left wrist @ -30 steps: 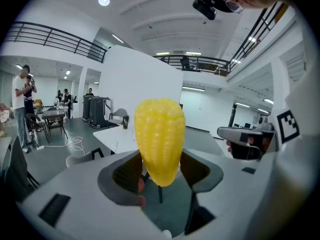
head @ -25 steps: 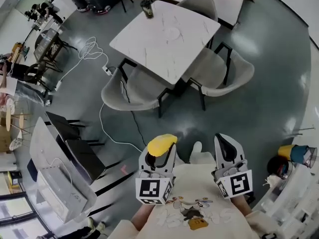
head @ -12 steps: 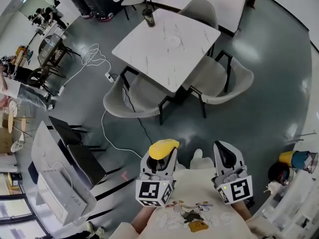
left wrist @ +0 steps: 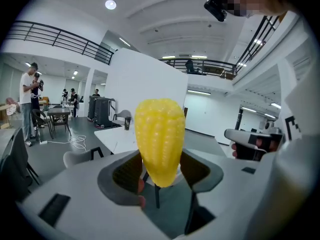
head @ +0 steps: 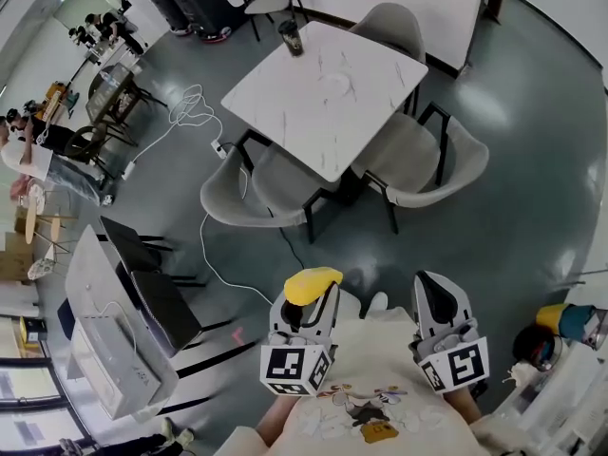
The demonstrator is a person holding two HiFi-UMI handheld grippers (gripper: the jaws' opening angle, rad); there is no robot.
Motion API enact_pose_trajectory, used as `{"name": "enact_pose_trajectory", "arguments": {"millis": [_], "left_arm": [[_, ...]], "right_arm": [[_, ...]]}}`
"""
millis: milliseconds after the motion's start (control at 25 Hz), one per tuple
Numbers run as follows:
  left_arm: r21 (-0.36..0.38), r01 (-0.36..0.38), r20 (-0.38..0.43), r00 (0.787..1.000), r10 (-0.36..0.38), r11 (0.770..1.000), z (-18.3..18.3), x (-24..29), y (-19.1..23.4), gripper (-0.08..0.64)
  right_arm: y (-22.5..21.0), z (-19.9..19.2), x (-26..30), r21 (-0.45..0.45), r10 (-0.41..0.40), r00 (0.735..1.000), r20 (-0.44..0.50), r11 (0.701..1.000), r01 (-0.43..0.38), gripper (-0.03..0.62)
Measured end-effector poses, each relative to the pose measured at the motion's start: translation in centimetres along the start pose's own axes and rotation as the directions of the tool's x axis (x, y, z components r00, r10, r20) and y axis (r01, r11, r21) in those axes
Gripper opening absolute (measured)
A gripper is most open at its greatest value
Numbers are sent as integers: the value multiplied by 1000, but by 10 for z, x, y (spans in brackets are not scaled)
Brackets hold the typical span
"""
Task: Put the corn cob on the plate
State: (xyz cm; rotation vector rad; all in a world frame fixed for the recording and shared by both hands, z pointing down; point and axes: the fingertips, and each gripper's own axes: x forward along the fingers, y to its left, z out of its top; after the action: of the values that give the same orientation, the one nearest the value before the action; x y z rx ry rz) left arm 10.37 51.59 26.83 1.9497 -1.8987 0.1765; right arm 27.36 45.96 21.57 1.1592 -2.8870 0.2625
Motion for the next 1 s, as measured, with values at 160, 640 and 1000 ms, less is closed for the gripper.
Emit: {"name": "enact_pose_trajectory", "arguments": {"millis": [160,640,1000], "left_arm": [[1,-14,-12,1000,14,1000,1,9,3,244],[-1,34,-35,999,-34,999,33,113,40,242],[-3,130,-93,987,-129,992,79,212,83,244]], "right_arm": [[-10,0,6,8,-3,1000,1,1000,3,5],[-66,-3,85,-1,-96,995,-21,995,96,5],[-103,13,199,6,-174,983,-55,985,175,5]]}}
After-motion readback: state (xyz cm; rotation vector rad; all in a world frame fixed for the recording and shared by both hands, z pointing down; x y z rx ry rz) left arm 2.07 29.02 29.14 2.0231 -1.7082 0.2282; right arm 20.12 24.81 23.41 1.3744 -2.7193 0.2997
